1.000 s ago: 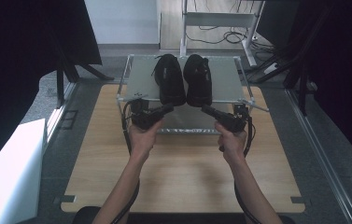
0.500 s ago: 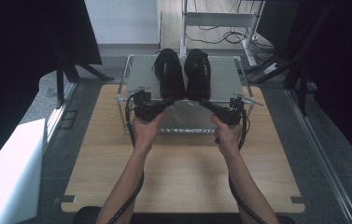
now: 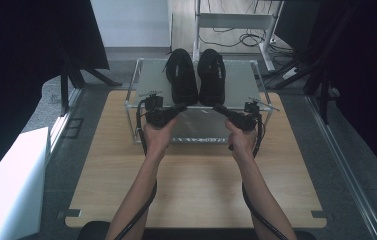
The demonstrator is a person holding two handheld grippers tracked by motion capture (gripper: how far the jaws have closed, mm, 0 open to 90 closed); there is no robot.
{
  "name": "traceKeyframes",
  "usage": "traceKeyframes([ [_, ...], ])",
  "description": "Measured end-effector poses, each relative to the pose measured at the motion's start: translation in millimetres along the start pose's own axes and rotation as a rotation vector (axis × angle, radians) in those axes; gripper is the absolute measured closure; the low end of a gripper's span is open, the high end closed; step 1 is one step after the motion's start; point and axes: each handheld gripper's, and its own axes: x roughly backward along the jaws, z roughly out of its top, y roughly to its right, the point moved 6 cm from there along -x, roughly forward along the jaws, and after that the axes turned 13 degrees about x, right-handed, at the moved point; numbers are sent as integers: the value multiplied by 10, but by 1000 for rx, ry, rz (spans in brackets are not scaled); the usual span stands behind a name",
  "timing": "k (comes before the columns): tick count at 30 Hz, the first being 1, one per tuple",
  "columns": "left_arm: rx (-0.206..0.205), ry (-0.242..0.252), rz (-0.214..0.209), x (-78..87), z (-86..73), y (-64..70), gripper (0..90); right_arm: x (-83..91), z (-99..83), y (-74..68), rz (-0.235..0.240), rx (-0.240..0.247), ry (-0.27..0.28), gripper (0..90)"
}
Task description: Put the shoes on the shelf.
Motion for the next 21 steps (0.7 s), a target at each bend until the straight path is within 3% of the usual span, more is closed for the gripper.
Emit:
traceKeyframes([
  [4, -7, 4, -12, 18, -26, 25, 824, 13, -8, -15, 4, -5, -9, 885],
  [8, -12, 4, -23, 46, -104, 4, 746, 52, -50, -24, 23, -8, -14, 788],
  [12, -22, 0, -45, 86, -194, 0, 620, 98, -101, -53, 32, 23, -33, 693],
  [15, -55, -13, -57, 112, -243, 8, 525, 136, -138, -63, 42, 41, -36, 599],
  [21, -120, 12, -27, 156, -320, -36, 352, 197, -237, -26, 13, 116, -62, 454],
])
